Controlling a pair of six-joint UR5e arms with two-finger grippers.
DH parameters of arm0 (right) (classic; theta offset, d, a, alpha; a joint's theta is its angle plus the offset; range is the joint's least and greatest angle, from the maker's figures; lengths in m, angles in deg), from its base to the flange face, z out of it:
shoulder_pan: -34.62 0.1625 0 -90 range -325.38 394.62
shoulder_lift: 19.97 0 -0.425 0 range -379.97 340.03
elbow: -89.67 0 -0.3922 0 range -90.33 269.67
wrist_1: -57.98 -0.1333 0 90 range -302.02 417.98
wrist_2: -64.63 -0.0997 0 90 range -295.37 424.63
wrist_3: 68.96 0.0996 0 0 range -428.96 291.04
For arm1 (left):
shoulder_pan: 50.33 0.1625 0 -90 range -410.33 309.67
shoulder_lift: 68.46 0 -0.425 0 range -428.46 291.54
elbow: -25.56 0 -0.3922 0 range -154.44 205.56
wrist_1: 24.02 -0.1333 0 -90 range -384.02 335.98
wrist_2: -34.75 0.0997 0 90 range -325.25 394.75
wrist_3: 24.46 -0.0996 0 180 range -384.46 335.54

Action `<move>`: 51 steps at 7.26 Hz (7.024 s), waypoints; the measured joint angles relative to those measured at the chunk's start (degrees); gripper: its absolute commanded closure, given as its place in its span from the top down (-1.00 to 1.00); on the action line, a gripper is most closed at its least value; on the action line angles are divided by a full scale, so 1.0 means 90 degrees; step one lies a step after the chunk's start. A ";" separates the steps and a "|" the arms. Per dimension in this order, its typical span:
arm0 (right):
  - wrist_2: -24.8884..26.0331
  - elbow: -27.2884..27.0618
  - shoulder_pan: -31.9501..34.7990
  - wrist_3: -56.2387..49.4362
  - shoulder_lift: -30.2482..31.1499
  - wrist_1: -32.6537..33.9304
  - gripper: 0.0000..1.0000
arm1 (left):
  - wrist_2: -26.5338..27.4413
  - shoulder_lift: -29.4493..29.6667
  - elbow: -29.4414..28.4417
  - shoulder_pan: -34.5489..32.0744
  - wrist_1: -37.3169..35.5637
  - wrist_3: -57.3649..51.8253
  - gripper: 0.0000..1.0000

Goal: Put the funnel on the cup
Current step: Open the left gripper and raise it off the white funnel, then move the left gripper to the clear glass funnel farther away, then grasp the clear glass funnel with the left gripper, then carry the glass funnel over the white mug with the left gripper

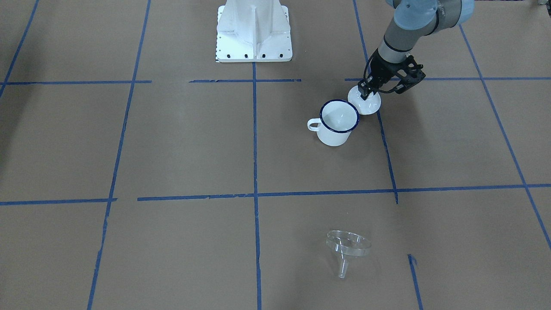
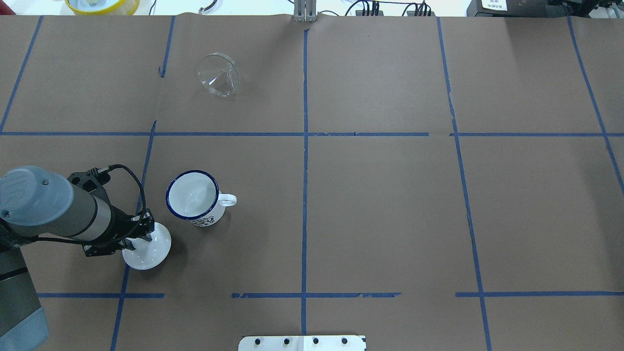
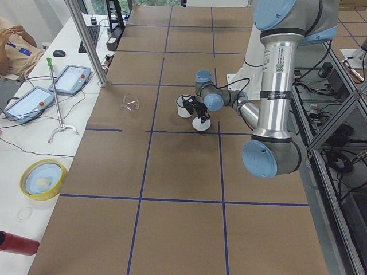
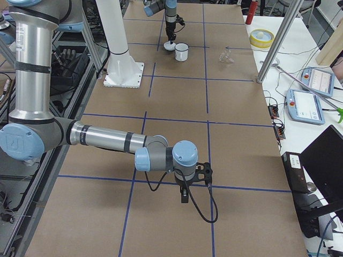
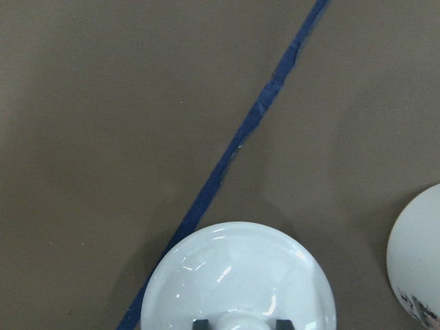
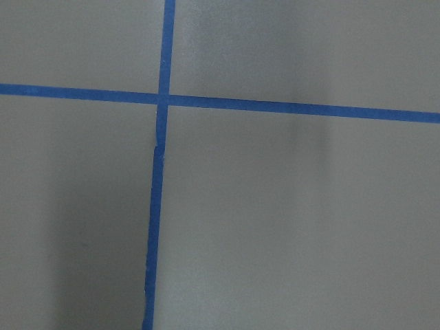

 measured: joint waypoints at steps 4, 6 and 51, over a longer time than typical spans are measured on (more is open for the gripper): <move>0.0003 0.0000 0.0000 0.0000 0.0000 0.0000 1.00 | 0.0000 -0.0004 -0.0163 -0.0002 0.0255 -0.0005 0.18; 0.0002 0.0000 0.0000 0.0000 0.0000 0.0000 1.00 | -0.0006 0.0009 -0.0147 -0.0009 0.0268 -0.0005 0.60; 0.0000 -0.0004 0.0000 0.0000 0.0000 0.0000 1.00 | 0.0364 0.4315 -0.1353 -0.1950 -0.2257 0.2411 -1.00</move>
